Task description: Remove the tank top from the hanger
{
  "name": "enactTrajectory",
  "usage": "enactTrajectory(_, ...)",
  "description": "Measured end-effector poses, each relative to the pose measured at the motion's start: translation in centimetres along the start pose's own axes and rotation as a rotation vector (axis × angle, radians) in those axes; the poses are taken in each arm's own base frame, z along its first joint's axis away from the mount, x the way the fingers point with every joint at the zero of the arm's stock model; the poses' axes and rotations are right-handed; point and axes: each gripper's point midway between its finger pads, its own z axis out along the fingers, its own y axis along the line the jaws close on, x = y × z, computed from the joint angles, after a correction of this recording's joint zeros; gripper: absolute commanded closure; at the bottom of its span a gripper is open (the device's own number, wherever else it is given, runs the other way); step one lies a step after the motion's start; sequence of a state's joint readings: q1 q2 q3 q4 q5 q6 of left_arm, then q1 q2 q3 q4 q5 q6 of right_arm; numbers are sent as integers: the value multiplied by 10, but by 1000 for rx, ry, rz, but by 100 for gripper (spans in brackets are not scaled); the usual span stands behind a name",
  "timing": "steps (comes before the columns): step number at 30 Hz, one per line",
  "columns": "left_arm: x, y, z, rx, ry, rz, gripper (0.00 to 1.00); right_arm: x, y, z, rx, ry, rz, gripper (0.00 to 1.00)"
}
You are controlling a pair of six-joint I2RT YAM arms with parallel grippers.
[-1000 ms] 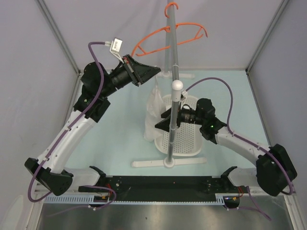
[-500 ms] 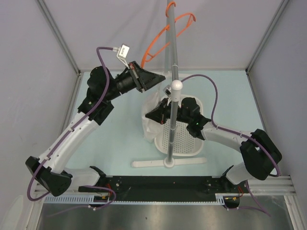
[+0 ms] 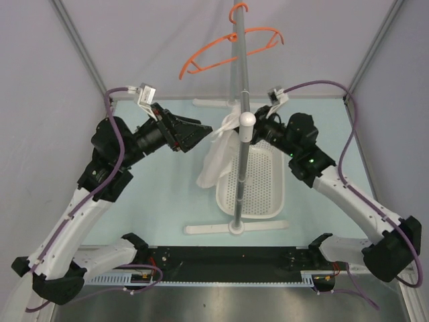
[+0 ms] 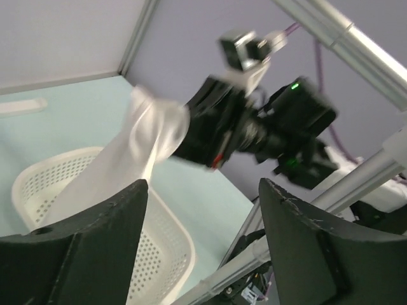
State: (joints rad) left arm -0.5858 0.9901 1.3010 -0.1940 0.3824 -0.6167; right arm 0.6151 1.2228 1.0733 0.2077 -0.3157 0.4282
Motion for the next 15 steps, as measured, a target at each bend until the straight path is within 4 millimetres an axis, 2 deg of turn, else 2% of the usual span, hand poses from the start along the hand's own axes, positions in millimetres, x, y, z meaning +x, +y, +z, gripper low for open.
enactTrajectory(3,6,10,-13,-55,-2,26,16,-40,-5,-19,63,-52,-17,100)
enactTrajectory(6,13,22,-25,-116,1,47,14,-61,-9,-44,124,-65,-25,100)
enactTrajectory(10,23,33,-39,-171,10,64,14,-65,-15,-66,166,-49,-15,100)
enactTrajectory(15,34,43,-49,-207,23,74,14,-46,-25,-67,187,16,22,100)
